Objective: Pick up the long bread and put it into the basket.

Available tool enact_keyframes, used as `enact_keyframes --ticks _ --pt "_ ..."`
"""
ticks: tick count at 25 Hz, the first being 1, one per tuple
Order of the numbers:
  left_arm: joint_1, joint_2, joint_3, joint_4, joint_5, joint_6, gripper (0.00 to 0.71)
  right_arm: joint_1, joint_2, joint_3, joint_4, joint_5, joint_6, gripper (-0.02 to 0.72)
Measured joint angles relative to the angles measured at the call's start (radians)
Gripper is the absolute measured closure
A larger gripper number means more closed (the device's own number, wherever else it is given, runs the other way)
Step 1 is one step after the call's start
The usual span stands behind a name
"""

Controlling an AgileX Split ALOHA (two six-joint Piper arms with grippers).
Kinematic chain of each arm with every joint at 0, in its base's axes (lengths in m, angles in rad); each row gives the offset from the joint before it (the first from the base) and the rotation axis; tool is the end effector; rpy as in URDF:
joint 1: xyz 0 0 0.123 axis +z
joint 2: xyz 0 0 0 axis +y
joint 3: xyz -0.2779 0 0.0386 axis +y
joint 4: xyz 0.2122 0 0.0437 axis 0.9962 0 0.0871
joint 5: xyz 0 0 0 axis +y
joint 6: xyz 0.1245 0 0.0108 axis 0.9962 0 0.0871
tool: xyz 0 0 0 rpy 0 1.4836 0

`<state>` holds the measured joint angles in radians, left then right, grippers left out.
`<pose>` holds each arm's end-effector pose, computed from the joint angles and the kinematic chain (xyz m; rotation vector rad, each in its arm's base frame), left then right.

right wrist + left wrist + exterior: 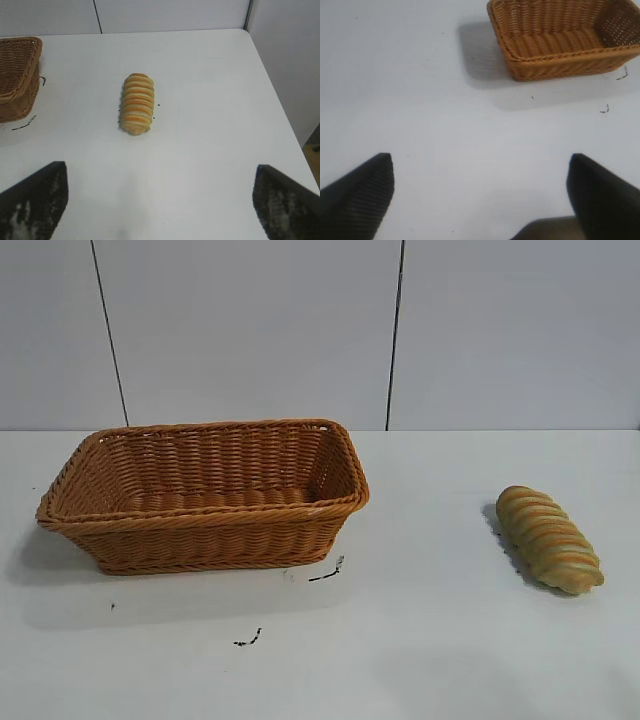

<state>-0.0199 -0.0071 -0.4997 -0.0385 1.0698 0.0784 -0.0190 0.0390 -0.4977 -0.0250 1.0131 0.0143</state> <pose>-0.0029 -0.0042 0.2436 0.1027 2.0434 -0.0096 0.0062 -0.0028 0.2492 0.0338 2.0376 -0.0329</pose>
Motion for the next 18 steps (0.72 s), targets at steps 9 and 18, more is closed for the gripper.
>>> enact_keyframes --ticks 9,18 --pt "0.0 0.0 0.0 0.0 0.0 0.0 0.018 0.0 0.0 0.0 0.0 0.0 0.0 0.014" --pt "0.0 0.0 0.0 0.0 0.0 -0.001 0.018 0.0 0.013 0.0 0.0 0.0 -0.006 0.014"
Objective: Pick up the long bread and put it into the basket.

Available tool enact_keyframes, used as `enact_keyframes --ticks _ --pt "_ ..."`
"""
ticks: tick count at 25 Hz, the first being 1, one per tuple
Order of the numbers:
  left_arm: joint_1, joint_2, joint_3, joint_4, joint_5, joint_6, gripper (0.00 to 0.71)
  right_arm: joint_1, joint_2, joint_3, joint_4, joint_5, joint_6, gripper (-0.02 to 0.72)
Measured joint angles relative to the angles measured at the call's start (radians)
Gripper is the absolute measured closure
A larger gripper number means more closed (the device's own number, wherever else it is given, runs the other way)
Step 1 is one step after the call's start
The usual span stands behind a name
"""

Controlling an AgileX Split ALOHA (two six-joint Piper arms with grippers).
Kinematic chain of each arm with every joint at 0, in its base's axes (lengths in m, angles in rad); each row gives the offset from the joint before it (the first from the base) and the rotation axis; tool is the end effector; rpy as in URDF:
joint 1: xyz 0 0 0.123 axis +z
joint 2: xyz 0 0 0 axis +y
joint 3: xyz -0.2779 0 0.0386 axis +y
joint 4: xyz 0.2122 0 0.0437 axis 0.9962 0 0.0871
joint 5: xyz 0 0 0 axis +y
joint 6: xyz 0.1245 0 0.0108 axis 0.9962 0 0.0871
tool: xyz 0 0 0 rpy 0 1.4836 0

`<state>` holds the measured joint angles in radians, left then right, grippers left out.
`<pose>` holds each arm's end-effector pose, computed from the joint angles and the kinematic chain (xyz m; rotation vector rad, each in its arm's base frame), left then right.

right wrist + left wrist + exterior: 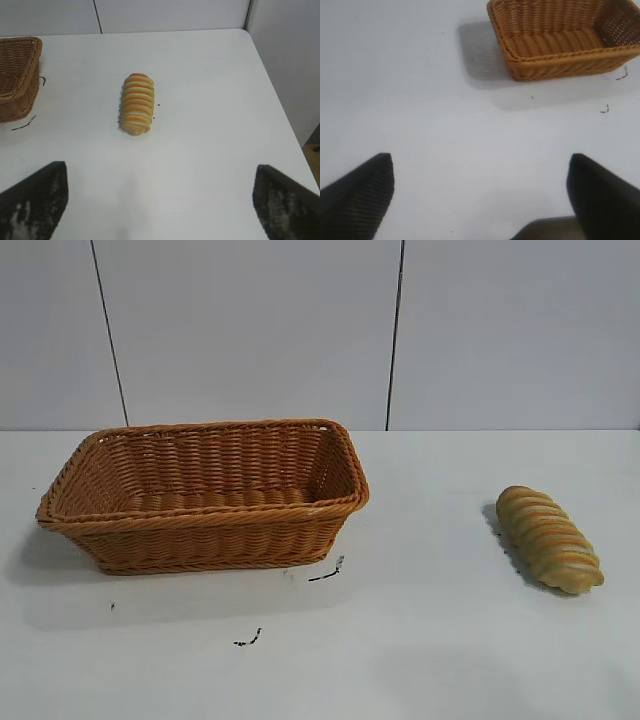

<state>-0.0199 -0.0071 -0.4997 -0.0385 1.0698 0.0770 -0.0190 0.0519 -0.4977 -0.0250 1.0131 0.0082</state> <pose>-0.0029 -0.0042 0.2436 0.1012 2.0435 -0.0105 0.0078 -0.0028 0.2491 0.0275 2.0507 -0.0367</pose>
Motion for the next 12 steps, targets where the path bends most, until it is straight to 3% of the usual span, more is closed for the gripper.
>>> enact_keyframes --ticks 12 --pt "0.0 0.0 0.0 0.0 0.0 0.0 0.018 0.0 0.475 -0.212 -0.03 0.0 -0.016 0.014"
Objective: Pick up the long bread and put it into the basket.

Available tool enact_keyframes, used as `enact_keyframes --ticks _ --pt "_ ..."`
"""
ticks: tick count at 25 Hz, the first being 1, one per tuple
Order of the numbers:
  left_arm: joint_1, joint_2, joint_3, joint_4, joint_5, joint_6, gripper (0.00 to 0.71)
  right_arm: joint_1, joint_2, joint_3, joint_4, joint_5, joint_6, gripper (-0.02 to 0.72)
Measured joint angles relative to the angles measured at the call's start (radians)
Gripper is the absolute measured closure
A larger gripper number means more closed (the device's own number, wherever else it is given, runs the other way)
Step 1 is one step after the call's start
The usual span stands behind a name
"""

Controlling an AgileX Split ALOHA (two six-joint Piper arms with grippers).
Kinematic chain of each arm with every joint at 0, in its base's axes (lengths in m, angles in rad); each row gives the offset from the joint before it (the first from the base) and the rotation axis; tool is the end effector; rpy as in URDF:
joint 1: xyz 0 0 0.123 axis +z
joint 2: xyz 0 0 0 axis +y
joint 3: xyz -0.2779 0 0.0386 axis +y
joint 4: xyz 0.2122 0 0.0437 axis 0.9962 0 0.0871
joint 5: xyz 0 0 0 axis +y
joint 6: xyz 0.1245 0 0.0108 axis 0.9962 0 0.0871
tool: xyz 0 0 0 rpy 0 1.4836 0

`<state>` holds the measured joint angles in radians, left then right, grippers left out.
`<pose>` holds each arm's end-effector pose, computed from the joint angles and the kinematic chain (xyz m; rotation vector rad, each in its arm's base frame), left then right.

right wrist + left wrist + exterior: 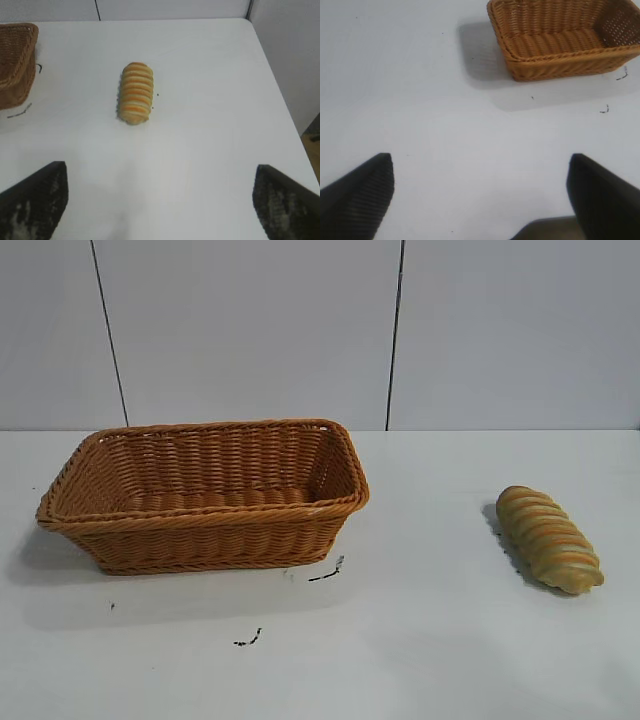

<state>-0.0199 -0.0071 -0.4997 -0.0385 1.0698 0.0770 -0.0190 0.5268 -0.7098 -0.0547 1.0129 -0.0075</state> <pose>-0.0029 -0.0042 0.2436 0.1012 2.0435 -0.0105 0.0717 -0.0072 0.2933 0.0034 2.3132 -0.0819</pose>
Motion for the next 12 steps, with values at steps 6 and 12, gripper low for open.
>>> enact_keyframes --ticks 6,12 --pt "0.0 0.0 0.0 0.0 0.0 0.0 0.018 0.0 0.277 -0.137 -0.009 0.001 -0.001 0.014" --pt "0.0 0.0 0.0 0.0 0.0 0.0 0.018 0.0 0.566 -0.273 -0.01 0.04 -0.001 0.014"
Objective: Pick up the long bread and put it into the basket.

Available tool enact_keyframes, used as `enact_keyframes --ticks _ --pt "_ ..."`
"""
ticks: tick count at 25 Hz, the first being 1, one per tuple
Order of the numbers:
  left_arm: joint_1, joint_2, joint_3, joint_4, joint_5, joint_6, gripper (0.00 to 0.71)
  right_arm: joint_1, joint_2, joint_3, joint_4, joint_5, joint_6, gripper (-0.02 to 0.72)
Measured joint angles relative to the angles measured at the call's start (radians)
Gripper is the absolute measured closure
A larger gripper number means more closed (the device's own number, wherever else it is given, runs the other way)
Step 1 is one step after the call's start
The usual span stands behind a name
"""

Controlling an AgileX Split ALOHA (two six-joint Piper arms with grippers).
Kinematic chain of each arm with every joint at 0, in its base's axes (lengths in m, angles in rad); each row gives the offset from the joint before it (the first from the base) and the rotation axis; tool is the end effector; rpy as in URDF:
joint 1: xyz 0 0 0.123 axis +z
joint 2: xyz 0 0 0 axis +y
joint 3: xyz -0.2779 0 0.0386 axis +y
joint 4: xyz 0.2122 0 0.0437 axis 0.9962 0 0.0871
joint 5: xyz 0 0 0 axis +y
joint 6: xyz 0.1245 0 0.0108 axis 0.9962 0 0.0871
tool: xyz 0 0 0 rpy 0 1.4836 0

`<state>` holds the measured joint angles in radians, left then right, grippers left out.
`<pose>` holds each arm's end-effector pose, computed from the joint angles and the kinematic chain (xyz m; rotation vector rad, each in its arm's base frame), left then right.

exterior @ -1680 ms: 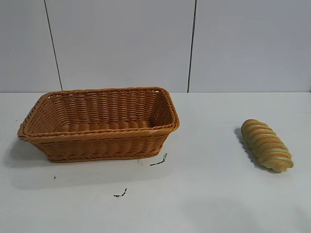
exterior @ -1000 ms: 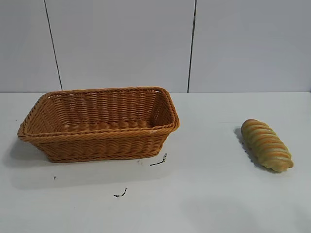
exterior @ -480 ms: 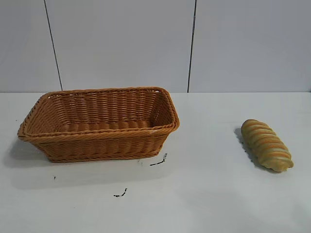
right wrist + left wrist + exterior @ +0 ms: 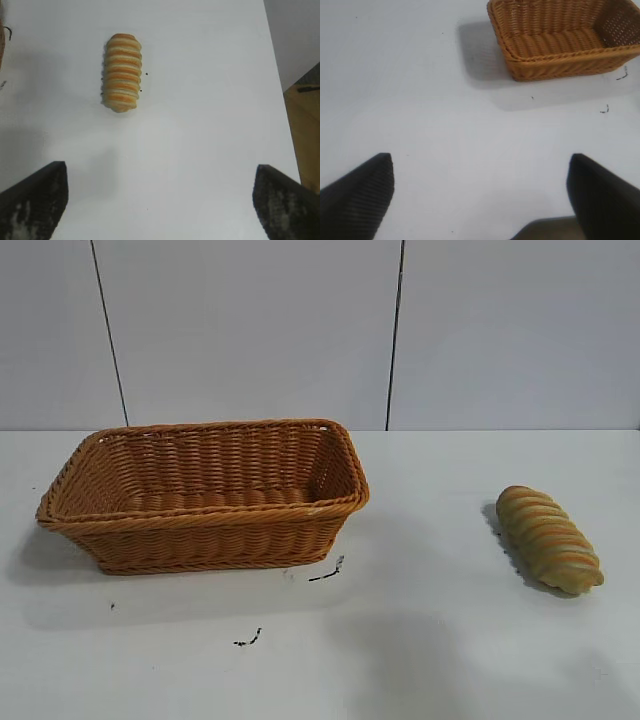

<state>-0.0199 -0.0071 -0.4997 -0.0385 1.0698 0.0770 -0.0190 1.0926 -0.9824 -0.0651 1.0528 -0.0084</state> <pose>-0.0029 -0.0042 0.2436 0.1012 2.0435 -0.0105 0.1812 -0.0105 0.2978 -0.0097 2.6461 -0.0948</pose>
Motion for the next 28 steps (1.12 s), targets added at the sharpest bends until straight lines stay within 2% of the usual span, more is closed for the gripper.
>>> enact_keyframes --ticks 4,10,15,20,24,28 --pt "0.0 0.0 0.0 0.0 0.0 0.0 0.018 0.0 0.164 -0.085 0.0 0.025 0.0 0.014" --pt "0.0 0.0 0.0 0.0 0.0 0.0 0.018 0.0 0.327 -0.163 0.003 0.023 -0.013 0.014" --pt "0.0 0.0 0.0 0.0 0.0 0.0 0.018 0.0 0.384 -0.169 0.051 -0.008 -0.029 0.014" --pt "0.0 0.0 0.0 0.0 0.0 0.0 0.018 0.005 0.397 -0.171 0.073 -0.029 -0.033 0.014" --pt "0.0 0.0 0.0 0.0 0.0 0.0 0.018 0.064 0.403 -0.171 0.065 -0.06 -0.04 0.014" --pt "0.0 0.0 0.0 0.0 0.0 0.0 0.018 0.081 0.421 -0.171 0.042 -0.093 -0.016 0.014"
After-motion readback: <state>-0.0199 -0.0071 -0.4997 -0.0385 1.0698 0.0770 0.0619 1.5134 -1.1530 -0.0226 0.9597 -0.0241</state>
